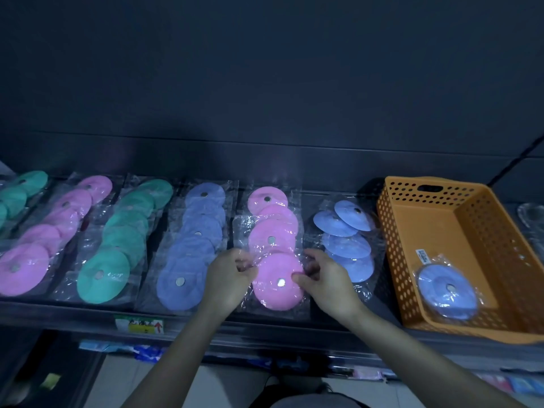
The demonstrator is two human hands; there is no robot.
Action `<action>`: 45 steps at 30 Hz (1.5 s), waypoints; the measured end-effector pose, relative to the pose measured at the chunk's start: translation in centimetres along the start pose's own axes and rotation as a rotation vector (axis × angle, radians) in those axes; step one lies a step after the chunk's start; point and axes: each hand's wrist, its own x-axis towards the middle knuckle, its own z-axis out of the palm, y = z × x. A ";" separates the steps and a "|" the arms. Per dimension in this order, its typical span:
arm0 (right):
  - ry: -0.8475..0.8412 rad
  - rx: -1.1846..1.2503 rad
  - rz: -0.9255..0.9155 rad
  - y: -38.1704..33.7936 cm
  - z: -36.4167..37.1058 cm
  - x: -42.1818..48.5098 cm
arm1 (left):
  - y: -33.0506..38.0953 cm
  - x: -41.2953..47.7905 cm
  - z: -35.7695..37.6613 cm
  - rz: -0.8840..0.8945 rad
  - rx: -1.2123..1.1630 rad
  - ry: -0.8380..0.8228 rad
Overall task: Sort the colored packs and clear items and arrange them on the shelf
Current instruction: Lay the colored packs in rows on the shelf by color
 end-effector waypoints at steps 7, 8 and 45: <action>0.010 0.023 -0.035 -0.5 -0.1 1.0 | -0.1 0.1 0.1 0.020 0.038 -0.033; -0.003 0.000 -0.036 -0.4 -0.1 0.9 | -0.1 0.1 0.1 0.037 0.042 -0.011; 0.324 -0.531 -0.340 -0.2 -7.4 -0.8 | 4.2 2.9 1.9 0.468 0.282 -0.133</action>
